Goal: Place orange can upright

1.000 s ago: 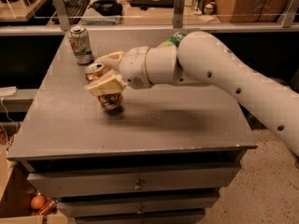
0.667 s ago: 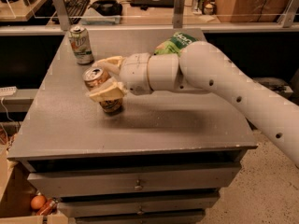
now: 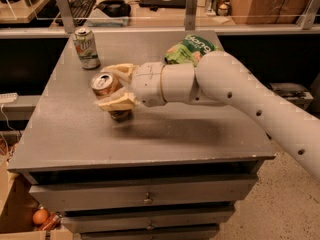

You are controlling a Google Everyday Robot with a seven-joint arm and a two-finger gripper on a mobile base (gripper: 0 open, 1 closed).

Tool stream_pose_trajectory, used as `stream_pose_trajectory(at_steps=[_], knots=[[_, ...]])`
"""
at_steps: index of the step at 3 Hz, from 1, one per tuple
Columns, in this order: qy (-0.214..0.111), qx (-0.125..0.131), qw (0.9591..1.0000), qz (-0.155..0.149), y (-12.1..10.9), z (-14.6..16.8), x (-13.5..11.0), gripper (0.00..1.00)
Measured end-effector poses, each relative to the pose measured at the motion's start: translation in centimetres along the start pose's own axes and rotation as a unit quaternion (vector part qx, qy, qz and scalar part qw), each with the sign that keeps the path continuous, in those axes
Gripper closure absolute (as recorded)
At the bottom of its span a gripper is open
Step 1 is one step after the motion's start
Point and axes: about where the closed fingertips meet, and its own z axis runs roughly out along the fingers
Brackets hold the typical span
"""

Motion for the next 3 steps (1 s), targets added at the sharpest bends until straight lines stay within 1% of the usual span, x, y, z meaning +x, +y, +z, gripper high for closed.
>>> stream_pose_trajectory(at_steps=[1, 2, 3], knots=[[0.003, 0.011, 0.9999, -0.005, 0.7, -1.2, 1.0, 0.12], [0.009, 0.024, 0.9997, -0.005, 1.1, -2.6, 2.1, 0.00], [0.020, 0.032, 0.9993, -0.002, 1.0, -3.7, 2.6, 0.00]])
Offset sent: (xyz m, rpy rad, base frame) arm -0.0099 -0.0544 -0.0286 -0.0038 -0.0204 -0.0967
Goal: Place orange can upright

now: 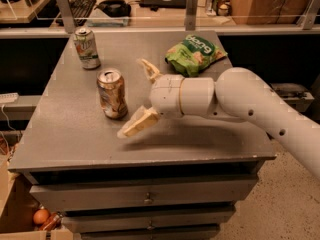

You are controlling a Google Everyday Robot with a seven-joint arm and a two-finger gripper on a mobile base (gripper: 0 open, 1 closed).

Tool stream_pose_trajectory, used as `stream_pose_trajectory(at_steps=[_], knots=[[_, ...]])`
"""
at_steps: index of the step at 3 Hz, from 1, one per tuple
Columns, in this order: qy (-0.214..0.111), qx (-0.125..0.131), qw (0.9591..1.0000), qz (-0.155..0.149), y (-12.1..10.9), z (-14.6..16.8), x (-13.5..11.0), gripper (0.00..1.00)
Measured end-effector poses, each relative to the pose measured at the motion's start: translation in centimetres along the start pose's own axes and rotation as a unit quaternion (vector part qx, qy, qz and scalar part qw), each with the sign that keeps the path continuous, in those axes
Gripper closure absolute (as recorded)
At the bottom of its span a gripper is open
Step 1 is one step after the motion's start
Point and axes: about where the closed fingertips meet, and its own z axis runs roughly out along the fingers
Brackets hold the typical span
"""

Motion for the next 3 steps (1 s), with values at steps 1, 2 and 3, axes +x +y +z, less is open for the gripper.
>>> stream_pose_trajectory(at_steps=[1, 2, 3], knots=[[0.013, 0.002, 0.9999, 0.001, -0.8, -0.5, -0.3, 0.00], [0.031, 0.003, 0.9995, 0.008, -1.6, -1.4, -0.5, 0.00], [0.068, 0.011, 0.9972, 0.029, -3.3, -5.0, -1.3, 0.00]])
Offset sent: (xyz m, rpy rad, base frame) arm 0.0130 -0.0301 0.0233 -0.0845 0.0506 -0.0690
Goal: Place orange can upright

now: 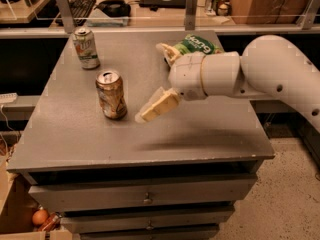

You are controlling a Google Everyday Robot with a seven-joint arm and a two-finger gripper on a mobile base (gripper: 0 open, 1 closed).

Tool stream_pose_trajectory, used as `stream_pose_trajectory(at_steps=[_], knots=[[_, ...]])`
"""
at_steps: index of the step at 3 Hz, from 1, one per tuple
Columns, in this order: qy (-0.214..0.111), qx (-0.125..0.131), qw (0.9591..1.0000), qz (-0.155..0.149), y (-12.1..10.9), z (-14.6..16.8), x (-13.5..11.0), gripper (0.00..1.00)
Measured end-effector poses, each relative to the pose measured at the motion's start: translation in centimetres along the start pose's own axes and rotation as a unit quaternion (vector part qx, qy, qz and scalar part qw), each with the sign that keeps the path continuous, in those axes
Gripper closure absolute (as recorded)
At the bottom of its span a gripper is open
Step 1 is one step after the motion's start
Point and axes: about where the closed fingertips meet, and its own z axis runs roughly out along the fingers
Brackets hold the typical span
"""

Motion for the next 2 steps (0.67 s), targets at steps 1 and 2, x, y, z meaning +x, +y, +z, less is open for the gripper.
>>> stream_pose_trajectory(at_steps=[1, 2], knots=[[0.043, 0.014, 0.9989, 0.014, -1.96, -5.14, -0.92, 0.00], [0.044, 0.009, 0.9989, 0.013, -1.76, -5.16, -1.07, 0.00]])
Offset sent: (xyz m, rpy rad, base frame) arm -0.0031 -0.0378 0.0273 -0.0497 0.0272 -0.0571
